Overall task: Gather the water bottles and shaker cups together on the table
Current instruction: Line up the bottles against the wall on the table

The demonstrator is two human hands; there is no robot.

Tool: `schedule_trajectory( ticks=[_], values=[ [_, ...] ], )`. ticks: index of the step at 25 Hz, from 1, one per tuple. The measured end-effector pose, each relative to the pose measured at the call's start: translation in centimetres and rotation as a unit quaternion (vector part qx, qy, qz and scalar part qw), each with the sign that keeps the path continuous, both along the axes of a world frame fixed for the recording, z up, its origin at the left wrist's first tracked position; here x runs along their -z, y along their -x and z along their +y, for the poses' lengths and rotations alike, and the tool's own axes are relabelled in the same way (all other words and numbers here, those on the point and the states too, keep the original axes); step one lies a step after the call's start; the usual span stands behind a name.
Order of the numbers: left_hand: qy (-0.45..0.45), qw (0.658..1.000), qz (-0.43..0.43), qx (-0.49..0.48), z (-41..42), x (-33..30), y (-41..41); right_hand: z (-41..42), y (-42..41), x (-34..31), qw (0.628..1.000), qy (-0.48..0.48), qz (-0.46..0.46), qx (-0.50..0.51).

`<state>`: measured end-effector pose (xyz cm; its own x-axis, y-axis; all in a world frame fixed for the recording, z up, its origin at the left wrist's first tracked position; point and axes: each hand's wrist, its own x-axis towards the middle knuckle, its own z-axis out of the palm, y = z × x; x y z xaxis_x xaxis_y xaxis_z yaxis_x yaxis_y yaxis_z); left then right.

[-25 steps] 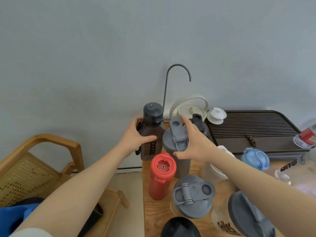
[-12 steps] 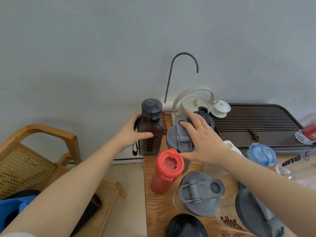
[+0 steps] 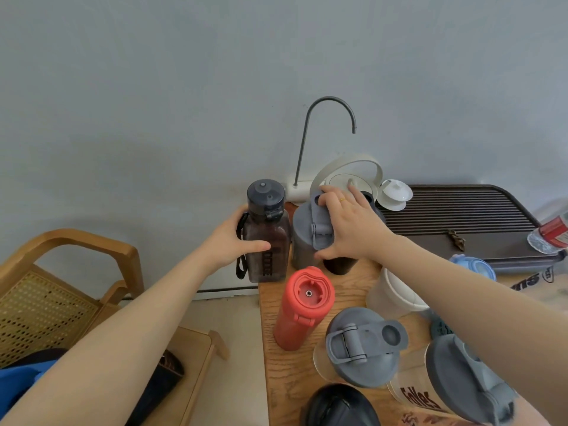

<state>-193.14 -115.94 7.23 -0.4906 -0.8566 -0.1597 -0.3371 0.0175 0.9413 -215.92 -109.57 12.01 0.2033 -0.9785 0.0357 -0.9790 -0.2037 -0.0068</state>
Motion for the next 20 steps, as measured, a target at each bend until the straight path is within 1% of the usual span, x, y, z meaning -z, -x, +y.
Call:
schedule_trajectory(
  ticks=[2, 5, 7, 9, 11, 13, 15, 17, 20],
  values=[
    [-0.001, 1.000, -0.004, 0.003, 0.0, 0.1, 0.0, -1.0, 0.0, 0.0, 0.999, -0.015, -0.011, 0.029],
    [0.003, 1.000, 0.002, 0.001, 0.1, 0.4, 0.1, -1.4, 0.3, -0.3, 0.999, -0.044, -0.010, 0.030],
    [0.004, 1.000, 0.006, -0.008, 0.3, 0.6, 0.1, -1.0, 1.1, -0.4, 0.998, -0.043, -0.019, 0.041],
    [-0.001, 1.000, 0.010, -0.016, 0.5, 0.9, 0.1, -0.3, 2.5, -0.2, 0.996, -0.029, -0.044, 0.070],
    [-0.006, 1.000, 0.014, -0.027, 0.6, 1.1, 0.1, 0.2, 4.2, 0.0, 0.991, -0.043, -0.059, 0.114],
    [-0.007, 0.999, 0.014, -0.029, 0.6, 1.1, 0.3, 0.5, 5.6, 0.6, 0.978, -0.097, -0.107, 0.152],
    [-0.003, 0.999, 0.012, -0.035, 0.7, 1.2, 0.7, 0.8, 6.0, 1.6, 0.967, -0.121, -0.162, 0.154],
    [0.006, 0.999, 0.011, -0.052, 0.8, 1.3, 1.2, 1.0, 6.1, 2.4, 0.970, -0.087, -0.155, 0.164],
    [0.013, 0.997, 0.012, -0.075, 1.0, 1.5, 1.9, 1.5, 6.1, 2.3, 0.976, -0.057, -0.110, 0.178]
  ],
)
